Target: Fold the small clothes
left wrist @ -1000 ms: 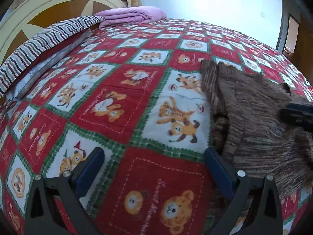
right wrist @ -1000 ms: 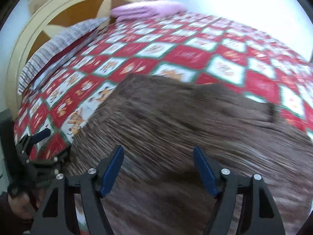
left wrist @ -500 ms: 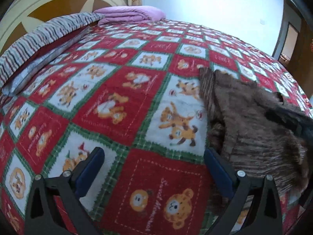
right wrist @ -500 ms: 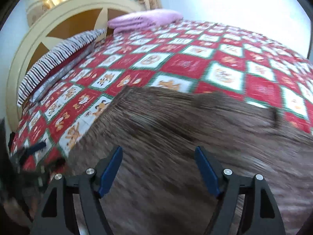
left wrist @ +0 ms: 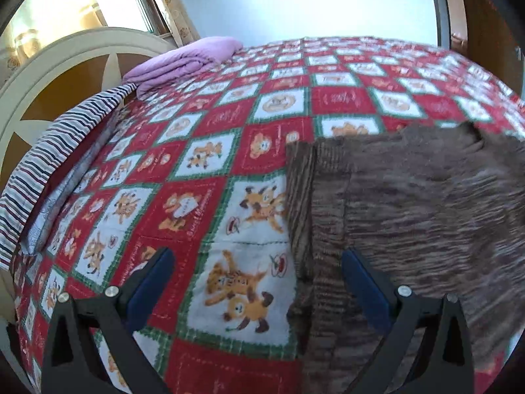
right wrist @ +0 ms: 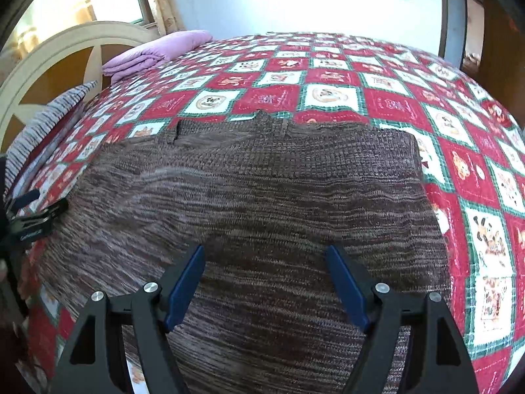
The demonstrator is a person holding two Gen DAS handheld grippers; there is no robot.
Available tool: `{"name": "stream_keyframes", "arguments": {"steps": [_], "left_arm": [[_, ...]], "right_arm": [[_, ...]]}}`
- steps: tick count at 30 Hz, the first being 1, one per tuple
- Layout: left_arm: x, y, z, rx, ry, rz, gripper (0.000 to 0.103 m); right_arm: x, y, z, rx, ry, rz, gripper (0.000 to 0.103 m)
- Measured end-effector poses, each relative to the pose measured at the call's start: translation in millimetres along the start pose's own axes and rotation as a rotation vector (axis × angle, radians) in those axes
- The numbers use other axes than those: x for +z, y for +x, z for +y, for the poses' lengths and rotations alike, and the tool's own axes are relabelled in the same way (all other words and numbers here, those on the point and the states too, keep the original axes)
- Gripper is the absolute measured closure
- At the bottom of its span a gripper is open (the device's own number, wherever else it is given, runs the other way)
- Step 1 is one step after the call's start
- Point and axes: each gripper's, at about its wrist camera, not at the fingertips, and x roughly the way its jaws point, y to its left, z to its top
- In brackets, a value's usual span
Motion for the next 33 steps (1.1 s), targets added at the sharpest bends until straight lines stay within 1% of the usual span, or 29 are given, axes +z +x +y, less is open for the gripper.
{"name": "stream_keyframes", "arguments": {"steps": [2,3,6,10,14,17,20,23,27,30,32,33], "left_arm": [[-6,4,1,-0.010,-0.013,-0.012,0.000],[-6,4,3,-0.016,-0.019,-0.011,0.000],[-6,6,3,-0.032,-0.026,-0.005,0.000],[-6,11,6,-0.073,-0.051,0.010,0.000],[-8,15,15,-0.140,-0.097,0.030,0.000],[-8,16,19,-0.168,-0.117,0.037,0.000],[-7,15,17,-0.175,-0.103,0.040,0.000],[-4,16,21,-0.200,-0.097,0.042,0.000],[2,24,31,-0.208,-0.082,0.037,0.000],[10,36,39,-0.268,-0.094,0.050,0.000],[15,39,41,-0.326,-0.099,0.042,0.000],[17,39,40,-0.339,-0.096,0.034,0.000]], "right_arm": [[-3,6,5,-0.030,-0.032,0.002,0.023],[-4,9,8,-0.044,-0.054,0.006,0.019],[-5,12,21,-0.098,-0.108,0.014,0.017],[-8,8,21,-0.106,-0.099,0.011,0.017],[-13,-2,31,-0.117,-0.101,-0.007,0.017],[-18,-13,47,-0.095,-0.120,-0.039,0.017],[-23,-19,73,-0.073,-0.188,-0.054,0.017],[-32,-18,105,-0.006,-0.256,-0.036,0.017],[-46,-19,146,0.052,-0.362,-0.018,0.017],[-54,-22,175,0.102,-0.434,-0.019,0.017],[-59,-23,193,0.122,-0.481,-0.029,0.017],[-61,-24,203,0.125,-0.511,-0.036,0.017]]}}
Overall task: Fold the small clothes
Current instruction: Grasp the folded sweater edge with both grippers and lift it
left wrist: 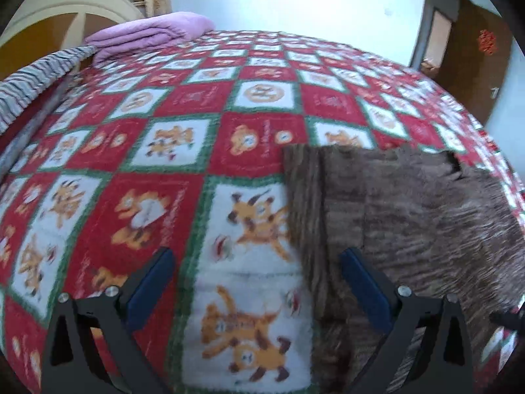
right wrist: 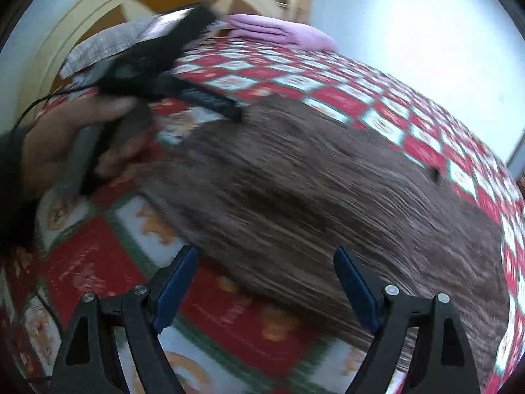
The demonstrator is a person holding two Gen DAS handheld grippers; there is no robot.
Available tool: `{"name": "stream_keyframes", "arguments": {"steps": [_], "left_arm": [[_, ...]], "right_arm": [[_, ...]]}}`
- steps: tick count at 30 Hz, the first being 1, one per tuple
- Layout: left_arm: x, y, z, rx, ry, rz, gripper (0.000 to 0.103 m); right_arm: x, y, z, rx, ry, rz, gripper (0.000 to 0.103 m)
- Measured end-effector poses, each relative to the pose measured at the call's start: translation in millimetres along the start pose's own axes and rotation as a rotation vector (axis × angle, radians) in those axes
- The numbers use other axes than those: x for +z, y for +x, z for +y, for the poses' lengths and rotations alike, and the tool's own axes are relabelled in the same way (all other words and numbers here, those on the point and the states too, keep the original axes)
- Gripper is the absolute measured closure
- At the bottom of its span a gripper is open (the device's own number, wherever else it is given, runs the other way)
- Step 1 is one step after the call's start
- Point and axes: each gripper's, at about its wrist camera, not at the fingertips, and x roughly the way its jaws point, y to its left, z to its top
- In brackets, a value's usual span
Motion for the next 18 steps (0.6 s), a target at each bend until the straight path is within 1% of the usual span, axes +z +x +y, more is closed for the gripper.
{"name": "stream_keyframes", "arguments": {"steps": [4,5,7,10,15,17,18], "left_arm": [[7,7,-5,-0.062,0.021,0.004,0.001],[9,10,-7,-0.071,0.023,0.010,0.006],[13,15,-10,-0.094,0.030,0.021,0.010],[18,20,-13,-0.125,0.033,0.021,0.012],[22,25,-20,-0.189,0.046,0.024,0.020],[25,26,-20,-0.215,0.038,0.019,0.028],[25,26,-19,-0.228,0.033,0.018,0.030]], "right_arm": [[9,5,27,0.007,-0.072,-0.007,0.017],[12,7,31,0.009,-0.082,-0.006,0.017],[15,12,41,0.002,-0.109,-0.005,0.017],[19,16,55,-0.002,-0.134,-0.005,0.018],[25,24,69,-0.024,-0.156,-0.016,0.018],[28,27,71,-0.028,-0.157,-0.018,0.018],[29,28,73,-0.031,-0.160,-0.019,0.020]]}}
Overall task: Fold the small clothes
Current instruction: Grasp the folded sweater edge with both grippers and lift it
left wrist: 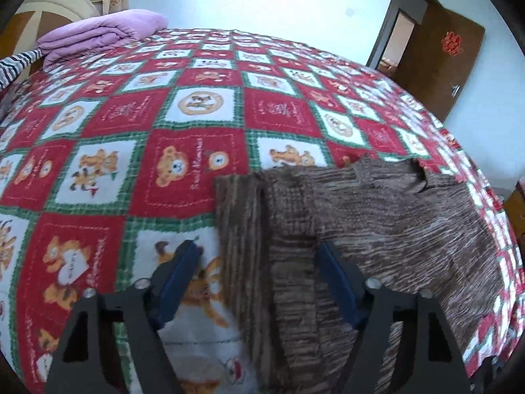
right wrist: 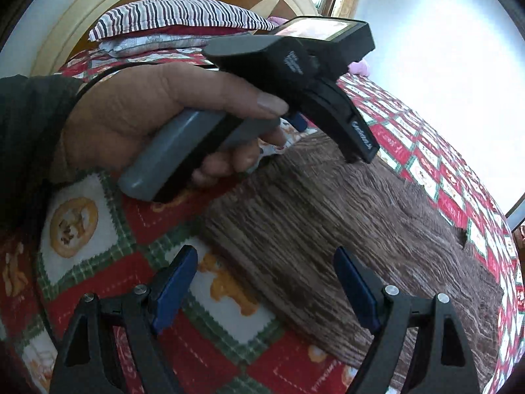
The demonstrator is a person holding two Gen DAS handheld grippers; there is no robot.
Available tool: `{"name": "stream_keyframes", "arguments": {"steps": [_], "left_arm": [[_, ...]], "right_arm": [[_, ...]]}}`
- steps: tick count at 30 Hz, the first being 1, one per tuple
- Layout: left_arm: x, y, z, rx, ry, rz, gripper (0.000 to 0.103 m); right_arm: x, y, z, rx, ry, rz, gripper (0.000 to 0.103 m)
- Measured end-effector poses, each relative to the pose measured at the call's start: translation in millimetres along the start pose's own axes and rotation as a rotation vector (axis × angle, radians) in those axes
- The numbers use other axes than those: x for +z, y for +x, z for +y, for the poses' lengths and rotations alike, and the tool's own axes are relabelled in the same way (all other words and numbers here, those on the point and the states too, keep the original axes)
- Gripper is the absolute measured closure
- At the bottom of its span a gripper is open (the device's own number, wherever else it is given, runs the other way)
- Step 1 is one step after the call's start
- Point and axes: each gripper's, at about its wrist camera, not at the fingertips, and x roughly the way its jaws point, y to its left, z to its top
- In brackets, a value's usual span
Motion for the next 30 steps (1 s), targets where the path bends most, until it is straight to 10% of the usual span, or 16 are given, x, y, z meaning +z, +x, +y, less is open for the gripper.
{"name": "stream_keyframes", "arguments": {"steps": [8,12,30], "left_arm": [[0,3,3,-0.097,-0.024,-0.009,0.086],[-1,1,13,-0.149,-0.078,-0.018,0.090],[21,-27,-8,-0.285,-0.208,0.003,0.091]], "right_arm": [[6,6,0,0.060,0.029,-0.001,0.070],[4,2,4,0.082,0.021,-0.016,0.093],[-17,-47,-49,0.194,0.268,-0.162,0.099]]}}
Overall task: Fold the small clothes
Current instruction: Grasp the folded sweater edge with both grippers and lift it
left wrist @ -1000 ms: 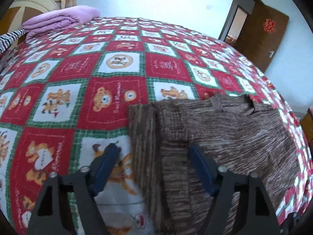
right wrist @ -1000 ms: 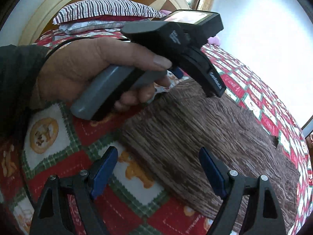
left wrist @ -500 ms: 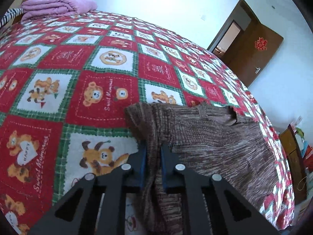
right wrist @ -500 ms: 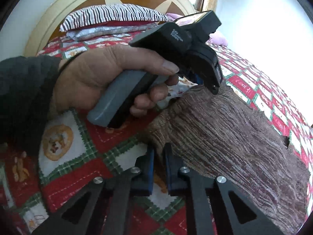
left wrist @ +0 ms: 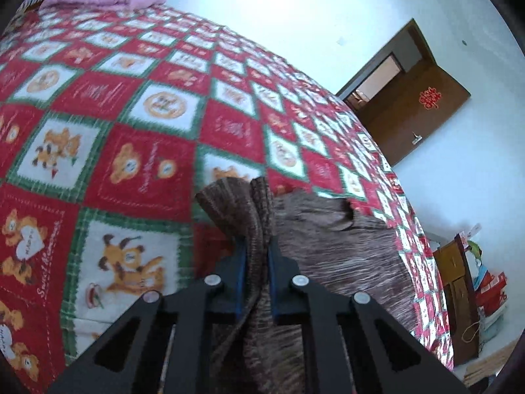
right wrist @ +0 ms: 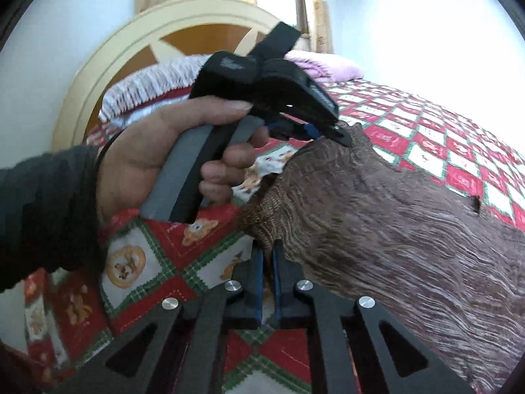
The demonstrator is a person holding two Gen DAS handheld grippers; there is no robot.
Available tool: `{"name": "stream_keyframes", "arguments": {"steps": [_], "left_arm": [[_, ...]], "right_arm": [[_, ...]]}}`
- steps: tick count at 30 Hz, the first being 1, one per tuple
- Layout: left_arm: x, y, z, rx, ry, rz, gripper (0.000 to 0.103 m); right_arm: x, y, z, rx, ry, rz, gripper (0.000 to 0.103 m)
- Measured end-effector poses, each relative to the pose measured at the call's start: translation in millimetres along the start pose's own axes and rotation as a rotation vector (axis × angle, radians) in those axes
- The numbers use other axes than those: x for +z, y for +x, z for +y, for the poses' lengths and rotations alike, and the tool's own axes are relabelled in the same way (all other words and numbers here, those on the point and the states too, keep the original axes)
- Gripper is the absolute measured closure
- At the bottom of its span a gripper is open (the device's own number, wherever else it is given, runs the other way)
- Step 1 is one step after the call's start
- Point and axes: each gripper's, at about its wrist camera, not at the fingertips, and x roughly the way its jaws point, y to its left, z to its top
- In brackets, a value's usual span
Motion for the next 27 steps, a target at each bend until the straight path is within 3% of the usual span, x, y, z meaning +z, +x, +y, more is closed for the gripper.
{"name": "stream_keyframes", "arguments": {"steps": [17,27], "left_arm": [[14,14,-78,-0.040,0.027,-0.033,0.092],[14,40,-124,-0.062,0.083,0.000,0.092]], "right_arm": [[-24,-73,-79,-0.006,0.244,-0.132,0.099],[-47,-110,-118,-0.030,0.355,-0.188,0.099]]}}
